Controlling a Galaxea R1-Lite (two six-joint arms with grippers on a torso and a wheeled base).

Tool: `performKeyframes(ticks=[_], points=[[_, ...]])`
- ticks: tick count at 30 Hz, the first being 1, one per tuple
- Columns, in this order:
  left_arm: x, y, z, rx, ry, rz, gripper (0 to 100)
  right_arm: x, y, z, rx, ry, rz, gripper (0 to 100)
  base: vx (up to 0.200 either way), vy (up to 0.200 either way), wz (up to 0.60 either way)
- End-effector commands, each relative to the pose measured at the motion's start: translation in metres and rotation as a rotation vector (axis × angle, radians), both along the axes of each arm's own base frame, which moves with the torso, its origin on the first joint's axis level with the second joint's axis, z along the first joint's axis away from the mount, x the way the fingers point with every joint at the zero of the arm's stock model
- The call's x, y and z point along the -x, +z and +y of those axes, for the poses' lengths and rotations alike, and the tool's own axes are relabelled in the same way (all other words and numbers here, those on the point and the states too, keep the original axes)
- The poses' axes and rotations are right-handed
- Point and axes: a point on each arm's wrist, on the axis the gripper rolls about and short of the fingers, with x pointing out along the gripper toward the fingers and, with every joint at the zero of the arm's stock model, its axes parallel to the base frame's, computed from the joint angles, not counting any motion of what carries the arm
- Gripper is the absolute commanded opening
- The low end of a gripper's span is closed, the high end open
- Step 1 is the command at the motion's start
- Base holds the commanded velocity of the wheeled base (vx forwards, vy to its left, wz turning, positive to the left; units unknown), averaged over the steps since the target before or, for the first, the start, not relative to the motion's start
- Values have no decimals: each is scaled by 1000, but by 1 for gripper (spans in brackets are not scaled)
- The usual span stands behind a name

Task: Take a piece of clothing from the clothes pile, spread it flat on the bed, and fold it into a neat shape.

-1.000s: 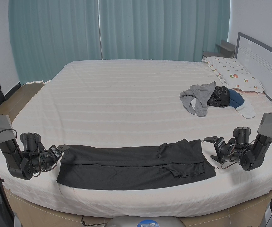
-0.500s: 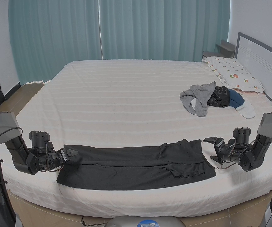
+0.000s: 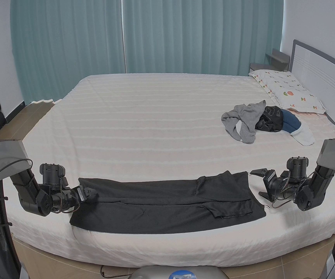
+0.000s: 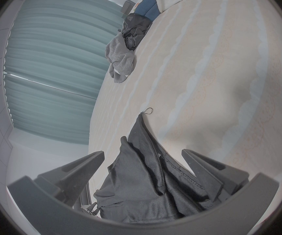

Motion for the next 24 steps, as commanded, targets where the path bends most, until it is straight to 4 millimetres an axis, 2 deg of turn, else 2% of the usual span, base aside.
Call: performKeyframes(ticks=[1, 3, 4, 24], points=[[-2, -4, 0, 4, -1, 8, 100, 0, 0, 0, 0, 1, 1, 100, 0, 0, 0], [-2, -8, 0, 5, 0, 18, 100, 0, 0, 0, 0, 1, 1, 100, 0, 0, 0], [-2, -8, 0, 5, 0, 18, 0, 0, 0, 0, 0, 1, 1, 100, 0, 0, 0], [-2, -2, 3, 10, 16, -21, 0, 0, 0, 0, -2, 0, 0, 100, 0, 0, 0]])
